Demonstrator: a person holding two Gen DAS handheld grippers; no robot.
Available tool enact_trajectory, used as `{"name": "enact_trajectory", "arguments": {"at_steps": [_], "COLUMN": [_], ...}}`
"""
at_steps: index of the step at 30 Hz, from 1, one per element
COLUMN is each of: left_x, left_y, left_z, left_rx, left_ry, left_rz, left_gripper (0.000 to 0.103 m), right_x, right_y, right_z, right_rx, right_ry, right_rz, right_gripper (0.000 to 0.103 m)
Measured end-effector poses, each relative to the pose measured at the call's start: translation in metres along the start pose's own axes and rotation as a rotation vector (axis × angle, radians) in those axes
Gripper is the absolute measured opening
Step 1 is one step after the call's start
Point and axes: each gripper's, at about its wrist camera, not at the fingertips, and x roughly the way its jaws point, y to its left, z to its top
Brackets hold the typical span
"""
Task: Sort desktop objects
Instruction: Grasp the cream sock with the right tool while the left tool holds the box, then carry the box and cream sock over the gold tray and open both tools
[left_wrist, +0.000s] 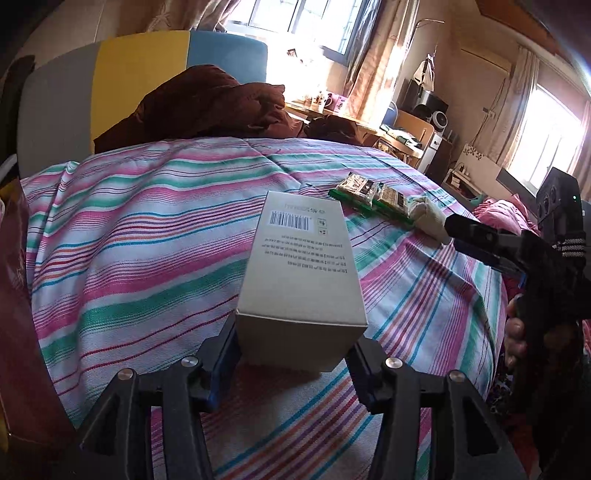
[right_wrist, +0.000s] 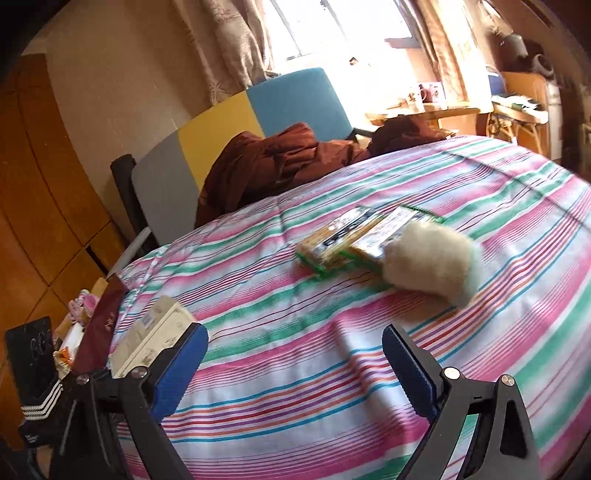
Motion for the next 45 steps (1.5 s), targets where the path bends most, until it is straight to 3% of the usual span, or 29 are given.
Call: {"name": "enact_trajectory", "arguments": {"at_steps": [3,11,18,21,23,26,41,45], "left_x": [0.002,0.002,0.002,0.001,0.001,0.002,0.003,0.002], "left_y": [0.000,0.000,0.003,0.003,0.002,0.001,0.003,-0.005], "left_z": [-0.001,-0.003,-0.005,-0.005,-0.006,-0.006,-0.004,-0.001], "left_rx": [-0.005,-0.023,-0.039,-0.043,-0.046,-0.045,-0.048,-0.013], "left_ry": [-0.003,-0.015,-0.021,-0.024,-0.024,-0.024,-0.018,-0.010], "left_rz": [-0.023,-0.041,-0.054,-0.055,-0.054,-0.049,-0.059,-0.026], "left_gripper": [0.063,0.063,0.063,0.063,0.063,0.063,0.068,0.070], "right_x": [0.008,0.029,0.055,0.059,0.059,0.056,0.017,0.006], "right_y": [-0.019,-0.069,-0.070,-0.066,-0.062,-0.059,-0.007,0.004], "right_z": [0.013,0.047,0.048,0.046,0.044,0.041,-0.003,-0.011], "right_rx": [0.039,0.143,0.199,0.167,0.136,0.106,-0.021,-0.027], "right_ry": [0.026,0.095,0.104,0.101,0.103,0.100,0.080,0.072], "right_rz": [-0.071,-0.256,-0.274,-0.299,-0.302,-0.311,-0.210,-0.177], "right_gripper": [0.097,0.097,0.096,0.085,0.075,0.074,0.073,0.073]}}
